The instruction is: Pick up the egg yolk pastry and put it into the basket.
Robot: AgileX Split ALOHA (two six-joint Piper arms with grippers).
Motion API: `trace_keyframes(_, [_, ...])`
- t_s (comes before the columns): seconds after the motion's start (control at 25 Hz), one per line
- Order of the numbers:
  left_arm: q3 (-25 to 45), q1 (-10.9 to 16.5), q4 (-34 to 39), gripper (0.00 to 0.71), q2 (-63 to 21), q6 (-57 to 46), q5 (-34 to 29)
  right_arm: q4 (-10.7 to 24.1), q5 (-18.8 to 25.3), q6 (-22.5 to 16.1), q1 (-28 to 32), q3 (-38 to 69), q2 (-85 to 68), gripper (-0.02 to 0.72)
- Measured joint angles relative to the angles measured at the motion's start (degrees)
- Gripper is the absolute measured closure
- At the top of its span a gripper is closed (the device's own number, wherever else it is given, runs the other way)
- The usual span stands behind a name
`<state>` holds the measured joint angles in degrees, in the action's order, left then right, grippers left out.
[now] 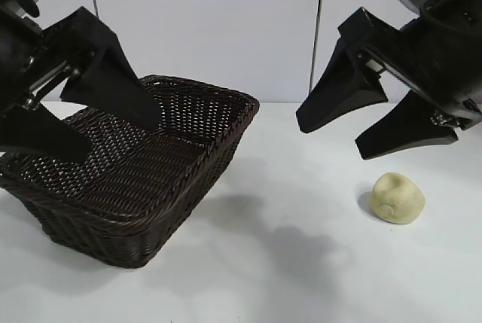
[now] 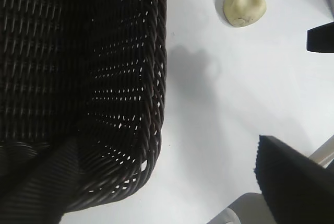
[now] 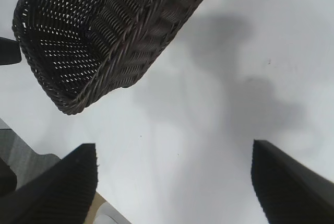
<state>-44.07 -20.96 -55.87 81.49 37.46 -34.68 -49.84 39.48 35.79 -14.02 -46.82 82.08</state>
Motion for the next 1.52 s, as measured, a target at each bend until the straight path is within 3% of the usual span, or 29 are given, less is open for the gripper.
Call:
trace_keyframes(1.08, [0.00,0.00,-0.16,0.051,0.00,-0.72,2.00,0.00,0.00,0.00,0.00,0.00,0.00,0.122])
trace_keyframes(1.36, [-5.86,0.00,0.90,0.051,-0.60,-9.37,-4.67,0.00,0.00,0.00,0.00,0.00,0.00,0.122])
trace_keyframes(1.52, [-9.79,0.00,8.95,0.051,-1.24,-23.11,-6.15,0.00,0.00,0.00,0.00,0.00,0.00,0.122])
